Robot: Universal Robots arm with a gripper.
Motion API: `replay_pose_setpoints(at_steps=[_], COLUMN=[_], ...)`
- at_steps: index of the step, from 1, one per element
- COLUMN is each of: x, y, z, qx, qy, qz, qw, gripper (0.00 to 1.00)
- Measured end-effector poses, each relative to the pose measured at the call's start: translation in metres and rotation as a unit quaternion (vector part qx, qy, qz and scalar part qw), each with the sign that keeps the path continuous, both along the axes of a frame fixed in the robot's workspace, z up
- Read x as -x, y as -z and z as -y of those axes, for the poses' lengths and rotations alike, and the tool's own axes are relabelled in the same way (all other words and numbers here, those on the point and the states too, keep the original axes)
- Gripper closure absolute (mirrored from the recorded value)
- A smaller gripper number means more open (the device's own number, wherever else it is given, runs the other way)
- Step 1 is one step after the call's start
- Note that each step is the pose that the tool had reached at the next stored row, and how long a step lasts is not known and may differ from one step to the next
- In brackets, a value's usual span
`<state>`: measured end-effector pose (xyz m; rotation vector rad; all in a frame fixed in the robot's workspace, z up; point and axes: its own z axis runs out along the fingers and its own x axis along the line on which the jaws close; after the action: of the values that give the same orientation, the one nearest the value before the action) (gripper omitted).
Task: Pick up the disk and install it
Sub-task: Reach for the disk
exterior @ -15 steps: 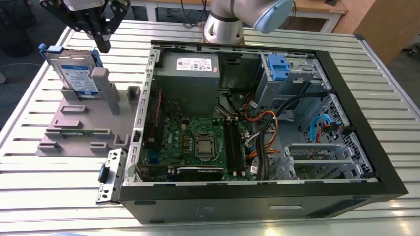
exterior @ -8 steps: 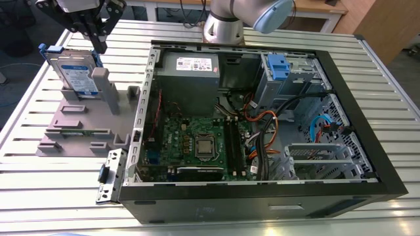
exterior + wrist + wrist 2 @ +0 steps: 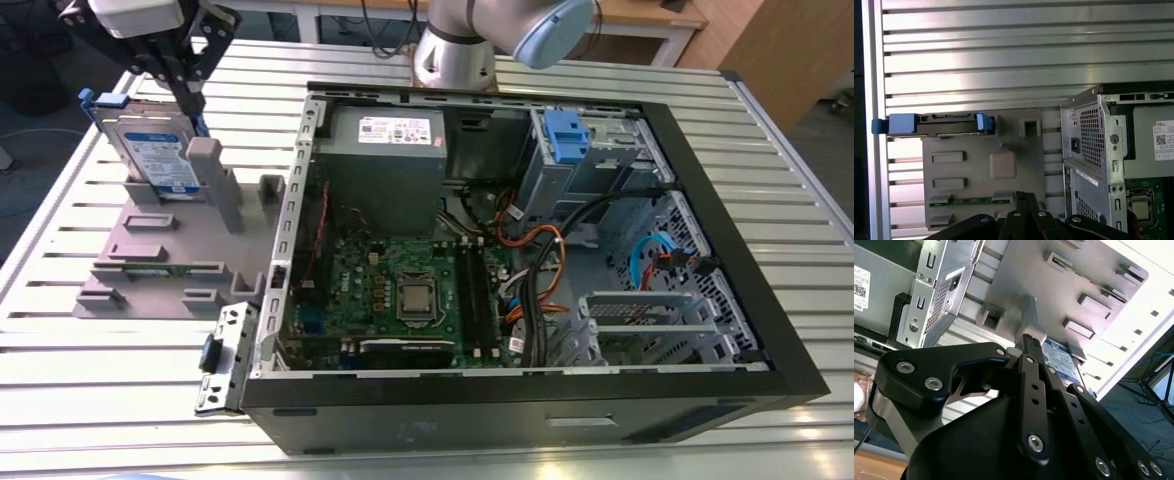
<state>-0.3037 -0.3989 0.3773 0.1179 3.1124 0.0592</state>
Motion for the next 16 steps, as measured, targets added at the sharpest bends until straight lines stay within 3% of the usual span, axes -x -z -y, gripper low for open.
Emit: replay_pose_setpoints(at_steps=[16], x=[0.0059], y=[0.0008], z=[0.0000], qx=[0.0000], qy=[0.000], qz=[0.0000], qw=[1.00000], gripper=[0.89])
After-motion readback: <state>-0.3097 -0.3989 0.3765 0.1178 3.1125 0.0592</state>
